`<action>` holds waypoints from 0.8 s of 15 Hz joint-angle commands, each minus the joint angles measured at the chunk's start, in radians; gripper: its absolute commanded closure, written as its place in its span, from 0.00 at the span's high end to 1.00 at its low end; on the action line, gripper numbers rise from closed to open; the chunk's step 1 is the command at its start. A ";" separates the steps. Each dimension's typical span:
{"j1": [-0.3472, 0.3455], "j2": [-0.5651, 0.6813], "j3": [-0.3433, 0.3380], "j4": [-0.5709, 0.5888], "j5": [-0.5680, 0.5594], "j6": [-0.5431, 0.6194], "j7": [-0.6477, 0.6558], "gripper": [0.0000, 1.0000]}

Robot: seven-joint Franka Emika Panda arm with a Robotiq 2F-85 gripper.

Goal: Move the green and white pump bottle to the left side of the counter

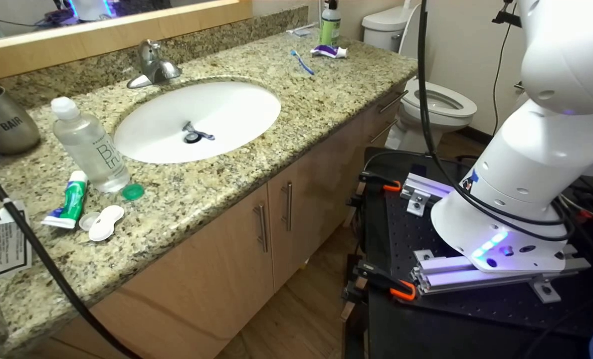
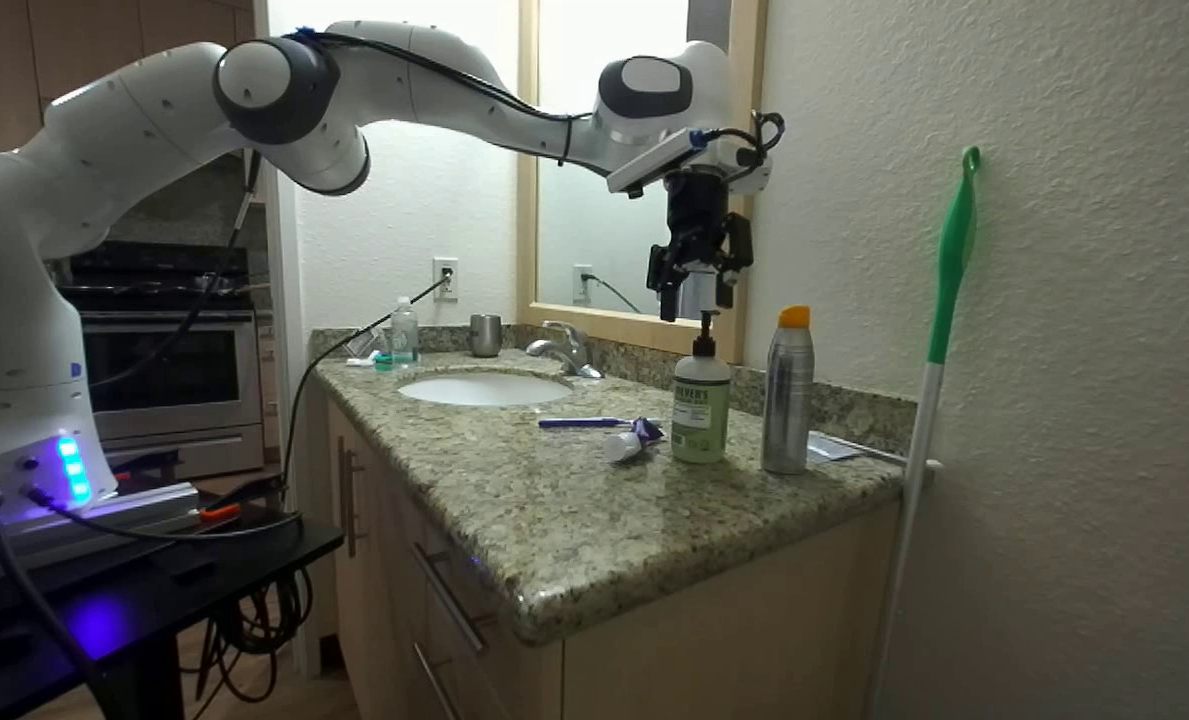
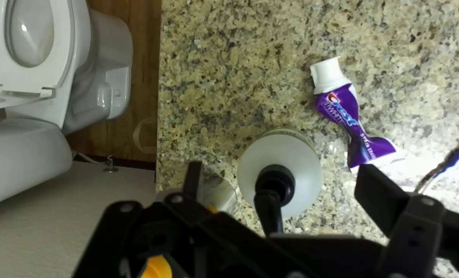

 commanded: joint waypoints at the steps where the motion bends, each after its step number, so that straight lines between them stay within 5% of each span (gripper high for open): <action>1: 0.014 0.045 -0.003 0.003 0.012 0.021 0.113 1.00; 12: 0.009 0.047 -0.006 0.008 0.000 0.007 0.111 1.00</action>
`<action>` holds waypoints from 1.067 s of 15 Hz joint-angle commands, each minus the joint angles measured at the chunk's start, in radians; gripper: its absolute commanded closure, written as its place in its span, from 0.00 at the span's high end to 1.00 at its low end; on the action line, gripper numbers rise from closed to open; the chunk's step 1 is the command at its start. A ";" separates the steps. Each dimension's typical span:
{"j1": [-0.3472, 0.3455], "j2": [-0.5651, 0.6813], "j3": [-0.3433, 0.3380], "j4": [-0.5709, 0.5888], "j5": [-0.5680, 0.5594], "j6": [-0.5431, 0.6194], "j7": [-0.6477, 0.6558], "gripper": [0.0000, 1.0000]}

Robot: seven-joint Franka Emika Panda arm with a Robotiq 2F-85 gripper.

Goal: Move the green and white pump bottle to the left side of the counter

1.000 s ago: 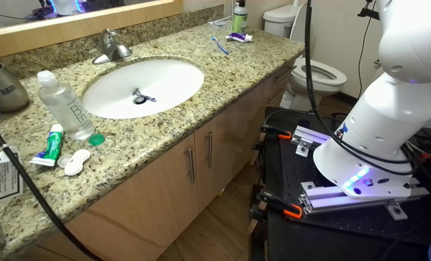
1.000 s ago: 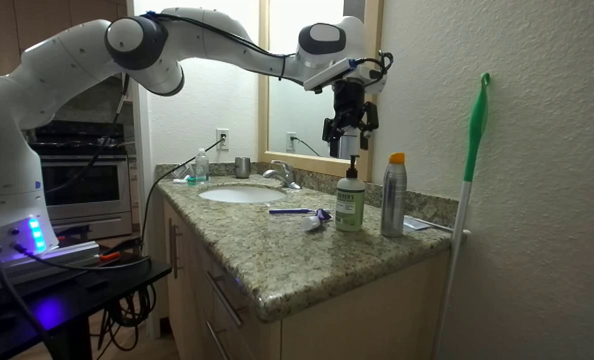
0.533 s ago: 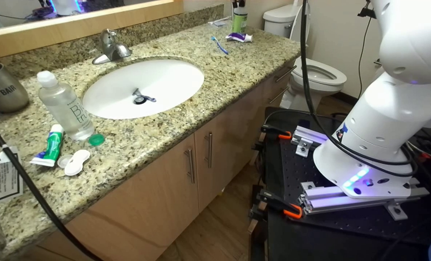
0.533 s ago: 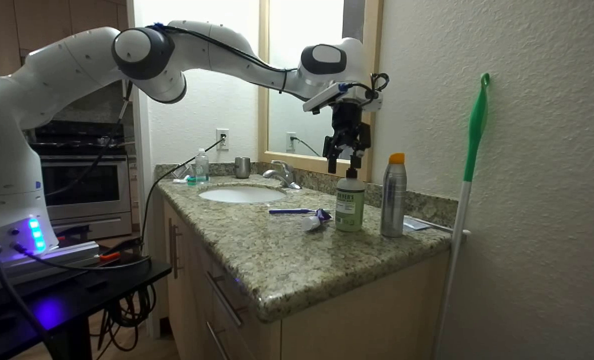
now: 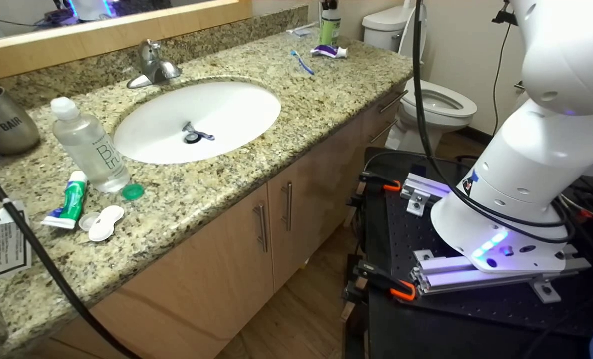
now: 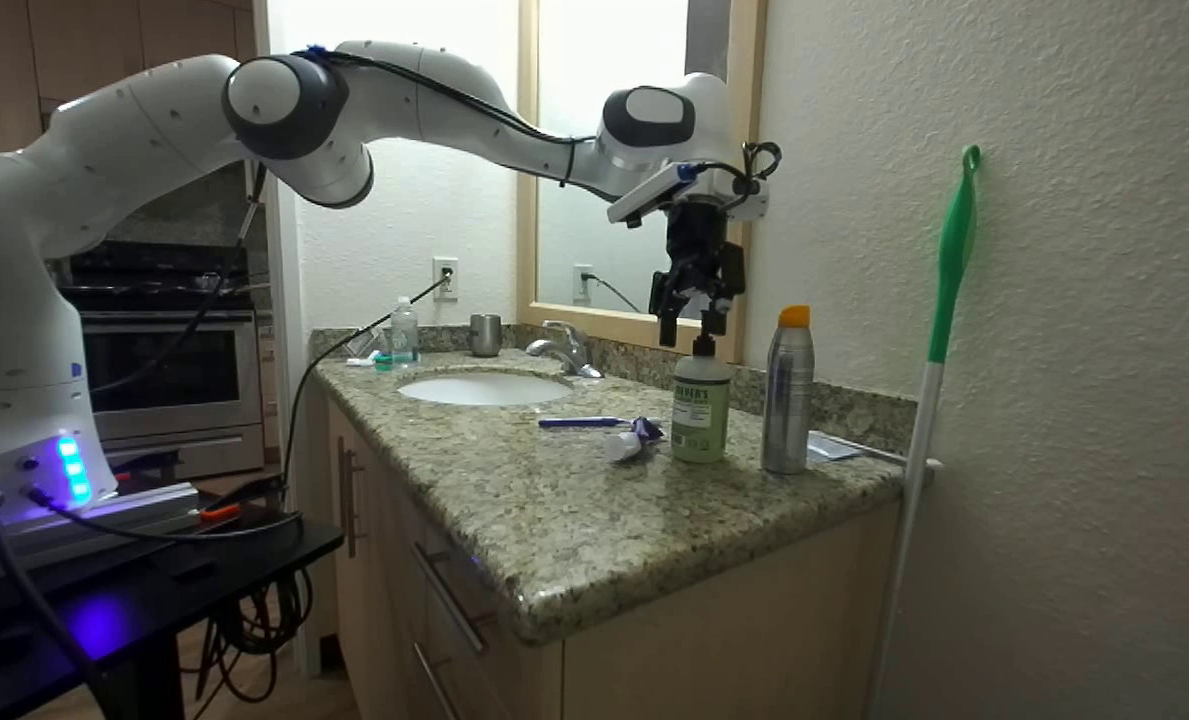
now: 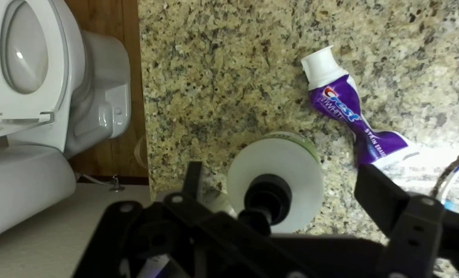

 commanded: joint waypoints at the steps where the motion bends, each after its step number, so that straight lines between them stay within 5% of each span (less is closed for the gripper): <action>1: -0.002 0.000 0.000 0.001 0.000 0.000 0.000 1.00; 4: -0.001 0.015 0.001 0.008 0.005 -0.010 0.021 1.00; 6: -0.004 0.027 0.002 0.017 0.012 -0.024 0.041 0.74; 16: -0.023 0.046 0.010 0.051 0.025 -0.032 0.056 0.05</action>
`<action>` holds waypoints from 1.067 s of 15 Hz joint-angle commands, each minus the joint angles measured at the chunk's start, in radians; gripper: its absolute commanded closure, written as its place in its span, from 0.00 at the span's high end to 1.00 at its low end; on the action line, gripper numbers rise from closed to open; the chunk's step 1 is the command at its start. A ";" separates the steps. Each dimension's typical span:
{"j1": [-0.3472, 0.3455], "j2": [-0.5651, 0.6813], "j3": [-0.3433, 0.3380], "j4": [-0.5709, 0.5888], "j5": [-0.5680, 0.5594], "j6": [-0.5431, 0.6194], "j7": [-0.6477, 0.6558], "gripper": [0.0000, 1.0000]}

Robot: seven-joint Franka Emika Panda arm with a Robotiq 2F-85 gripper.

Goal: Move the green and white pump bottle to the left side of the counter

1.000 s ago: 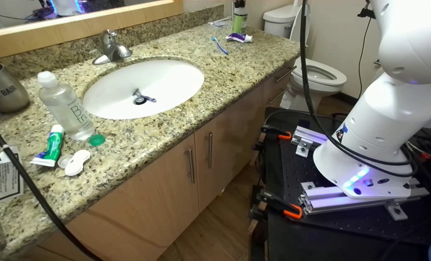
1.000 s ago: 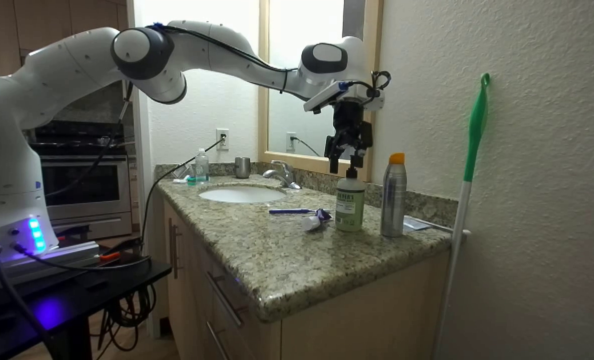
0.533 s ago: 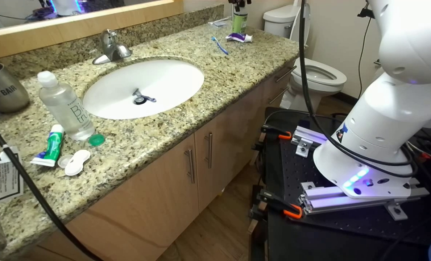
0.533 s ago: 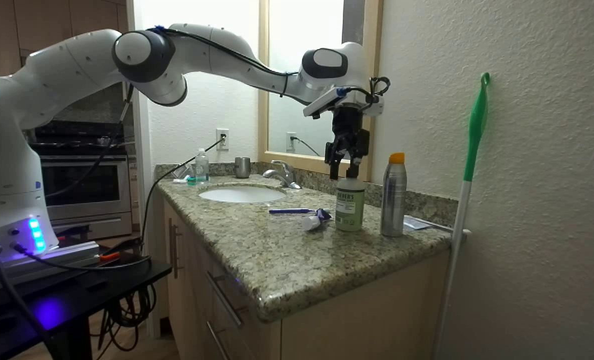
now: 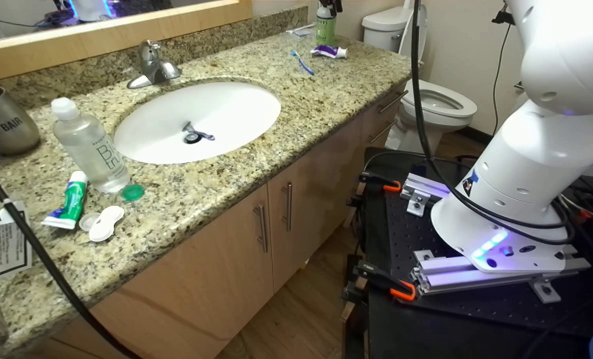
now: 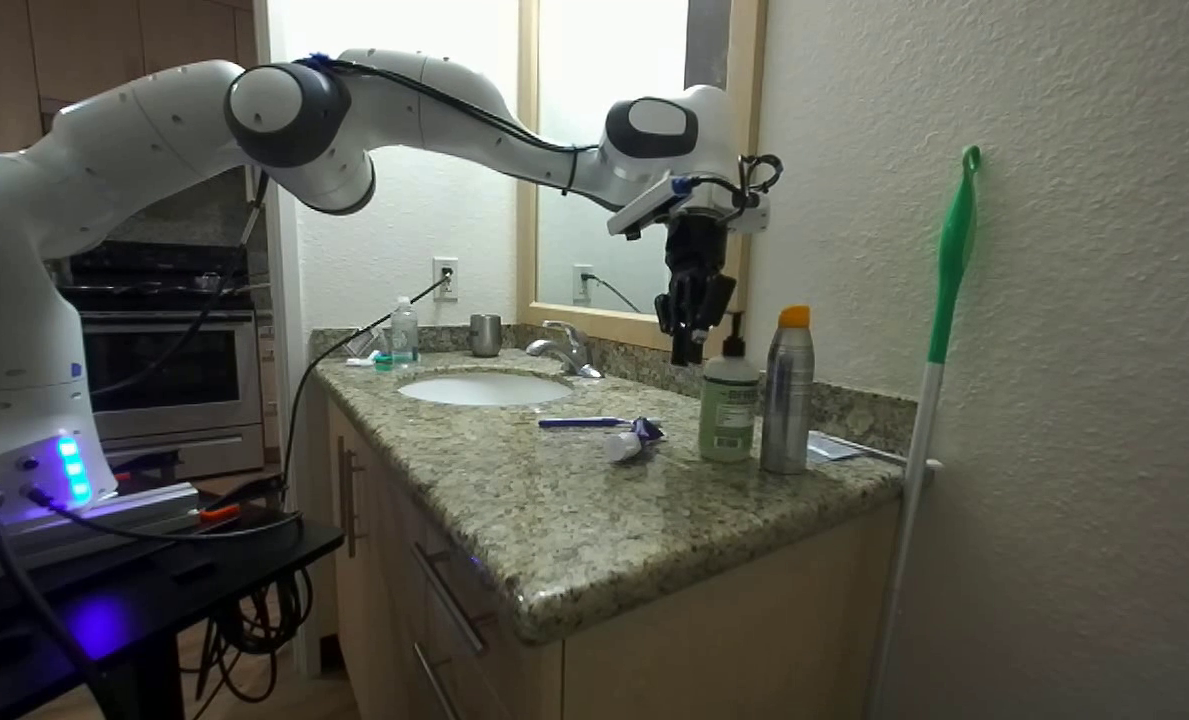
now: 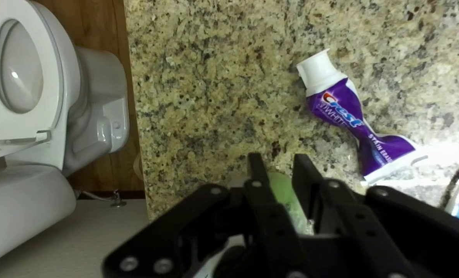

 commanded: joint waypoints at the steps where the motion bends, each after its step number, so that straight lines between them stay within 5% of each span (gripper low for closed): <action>1: -0.015 0.019 0.010 0.037 0.018 -0.015 0.002 0.01; 2: -0.015 0.018 0.010 0.038 0.018 -0.016 -0.001 0.00; 3: -0.014 0.016 0.010 0.038 0.018 -0.017 -0.002 0.24; 6: -0.024 -0.012 0.020 0.032 0.030 -0.021 -0.031 0.36; 10: -0.091 -0.093 0.062 0.062 0.146 -0.034 -0.036 0.63; 16: -0.131 -0.138 0.049 0.101 0.281 -0.003 0.245 1.00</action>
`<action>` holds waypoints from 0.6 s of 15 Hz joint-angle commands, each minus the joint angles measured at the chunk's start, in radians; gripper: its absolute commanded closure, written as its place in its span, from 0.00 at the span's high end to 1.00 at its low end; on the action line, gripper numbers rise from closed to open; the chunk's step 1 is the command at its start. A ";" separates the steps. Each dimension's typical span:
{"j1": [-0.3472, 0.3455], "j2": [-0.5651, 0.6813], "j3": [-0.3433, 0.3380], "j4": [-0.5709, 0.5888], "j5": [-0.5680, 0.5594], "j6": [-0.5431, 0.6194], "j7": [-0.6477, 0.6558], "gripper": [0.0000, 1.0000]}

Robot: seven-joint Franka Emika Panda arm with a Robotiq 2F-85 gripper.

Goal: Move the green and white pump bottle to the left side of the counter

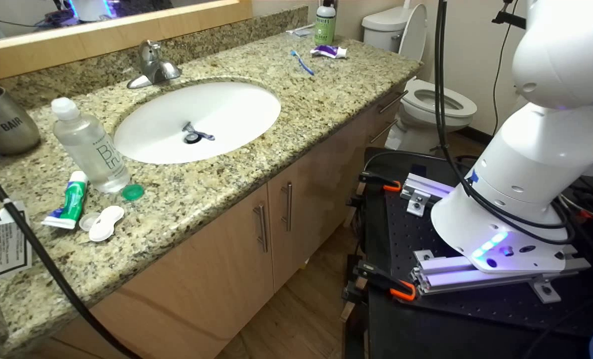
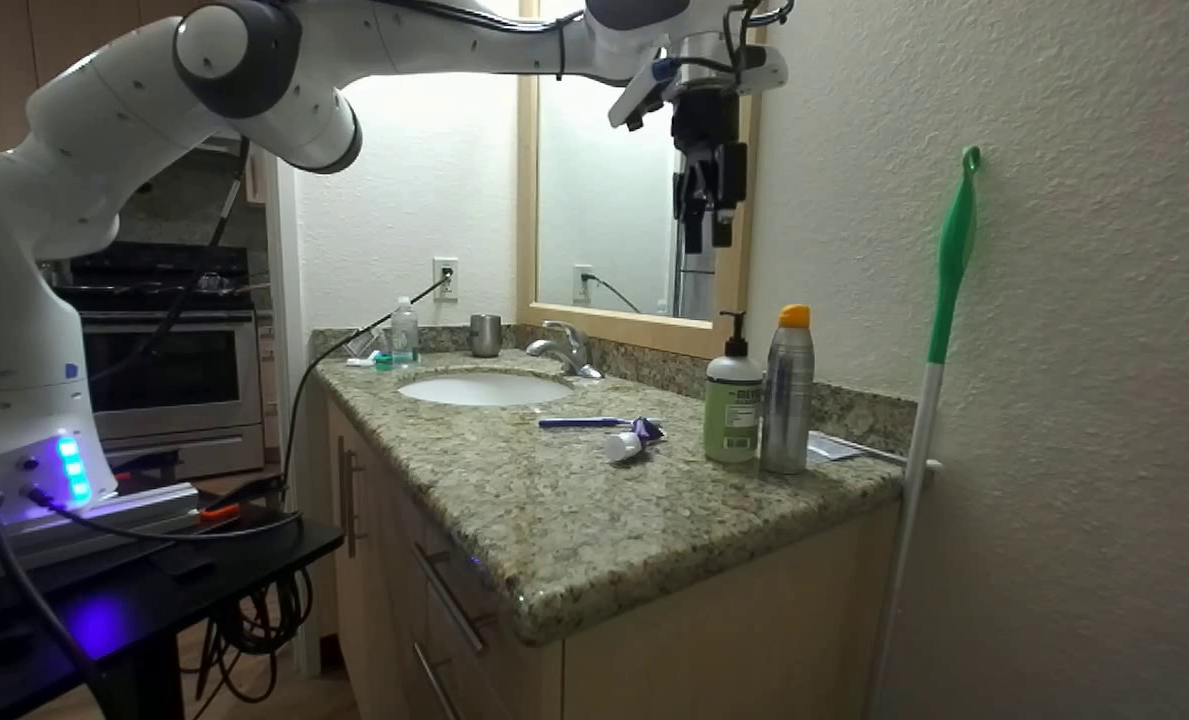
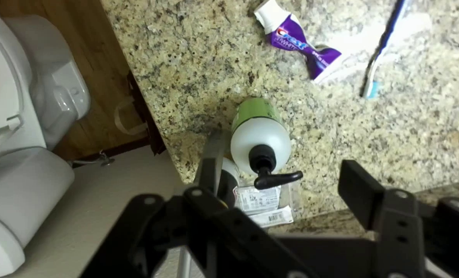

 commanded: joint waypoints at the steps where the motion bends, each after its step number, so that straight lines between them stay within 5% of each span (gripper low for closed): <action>1: 0.008 0.004 -0.016 0.005 0.015 0.022 0.166 1.00; 5: 0.010 0.000 -0.009 0.004 -0.005 -0.008 0.121 1.00; 9: 0.028 0.029 -0.014 0.003 0.030 0.021 0.428 1.00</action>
